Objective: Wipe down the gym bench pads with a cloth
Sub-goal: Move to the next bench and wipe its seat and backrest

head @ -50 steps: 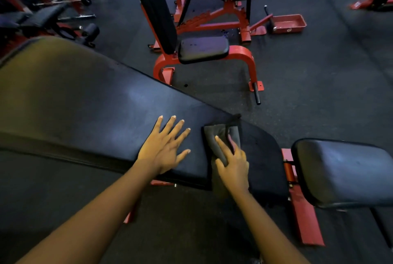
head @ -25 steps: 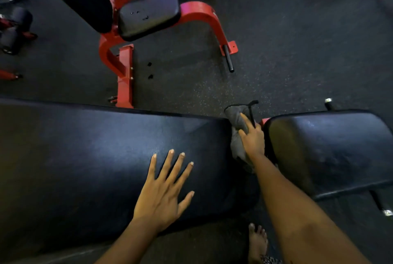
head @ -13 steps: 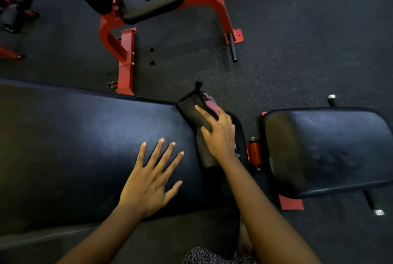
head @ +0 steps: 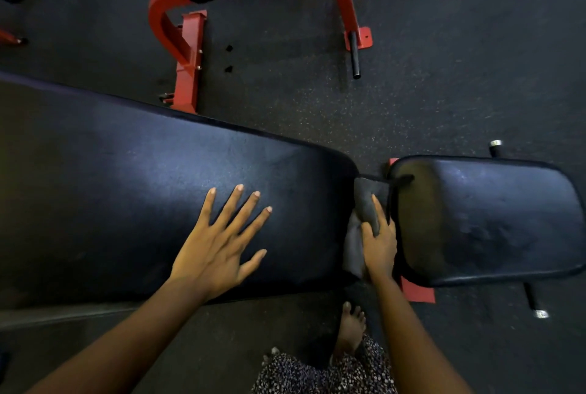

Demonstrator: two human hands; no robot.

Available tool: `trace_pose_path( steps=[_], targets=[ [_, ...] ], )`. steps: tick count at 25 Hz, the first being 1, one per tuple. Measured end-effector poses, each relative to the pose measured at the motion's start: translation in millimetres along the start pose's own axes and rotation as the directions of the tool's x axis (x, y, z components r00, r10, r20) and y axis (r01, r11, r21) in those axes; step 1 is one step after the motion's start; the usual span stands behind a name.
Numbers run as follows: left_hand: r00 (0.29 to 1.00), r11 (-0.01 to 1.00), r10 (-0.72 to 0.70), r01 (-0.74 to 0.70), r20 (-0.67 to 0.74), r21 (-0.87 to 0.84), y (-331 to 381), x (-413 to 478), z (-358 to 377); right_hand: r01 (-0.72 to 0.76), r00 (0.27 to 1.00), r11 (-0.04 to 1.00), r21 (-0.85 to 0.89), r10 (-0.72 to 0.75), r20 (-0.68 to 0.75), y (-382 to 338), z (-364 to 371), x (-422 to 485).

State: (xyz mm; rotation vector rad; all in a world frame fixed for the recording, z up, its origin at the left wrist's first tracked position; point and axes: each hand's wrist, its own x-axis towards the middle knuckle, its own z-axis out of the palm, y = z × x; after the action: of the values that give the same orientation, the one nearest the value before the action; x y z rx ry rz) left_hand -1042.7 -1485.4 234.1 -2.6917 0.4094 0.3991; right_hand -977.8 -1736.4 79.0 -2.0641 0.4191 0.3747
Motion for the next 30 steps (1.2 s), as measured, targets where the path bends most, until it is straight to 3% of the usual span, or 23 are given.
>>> trace_pose_path(
  steps=[3,6,9,11,17,19,26,30],
  targets=[
    [1.000,1.000,0.001,-0.001,0.003,0.008,0.0,0.3,0.4,-0.083,0.993,0.997,-0.009,0.083,0.083,-10.9,-4.7,31.2],
    [1.000,1.000,-0.005,0.005,-0.014,0.014,0.7,1.1,3.0,0.035,0.987,0.997,-0.068,-0.023,0.160,-48.4,3.8,78.1],
    [1.000,1.000,0.000,0.000,-0.027,0.023,0.8,0.2,2.5,-0.012,0.972,1.000,0.011,0.009,0.233,-41.1,2.2,83.1],
    [0.999,1.000,-0.002,0.003,-0.038,0.029,1.0,-0.9,4.0,-0.058,0.971,0.996,0.069,0.041,0.235,-20.6,1.2,65.4],
    [0.998,1.000,-0.001,0.002,-0.064,0.021,0.5,0.9,4.2,-0.128,0.976,0.992,-0.009,0.128,0.177,10.2,-3.6,13.7],
    [0.998,1.000,-0.001,0.002,-0.062,0.014,0.8,0.2,3.2,-0.228,0.966,0.974,0.016,0.224,0.129,17.7,-2.3,-4.5],
    [1.000,1.000,-0.011,0.011,0.001,-0.008,0.9,1.1,-1.8,-0.520,0.813,0.764,0.382,0.580,-0.054,-1.7,15.7,-57.5],
    [1.000,1.000,0.003,-0.003,0.009,0.011,0.5,-3.7,-5.5,-0.430,0.805,0.642,0.635,0.591,-0.053,-21.8,36.1,-102.1]
  ],
)
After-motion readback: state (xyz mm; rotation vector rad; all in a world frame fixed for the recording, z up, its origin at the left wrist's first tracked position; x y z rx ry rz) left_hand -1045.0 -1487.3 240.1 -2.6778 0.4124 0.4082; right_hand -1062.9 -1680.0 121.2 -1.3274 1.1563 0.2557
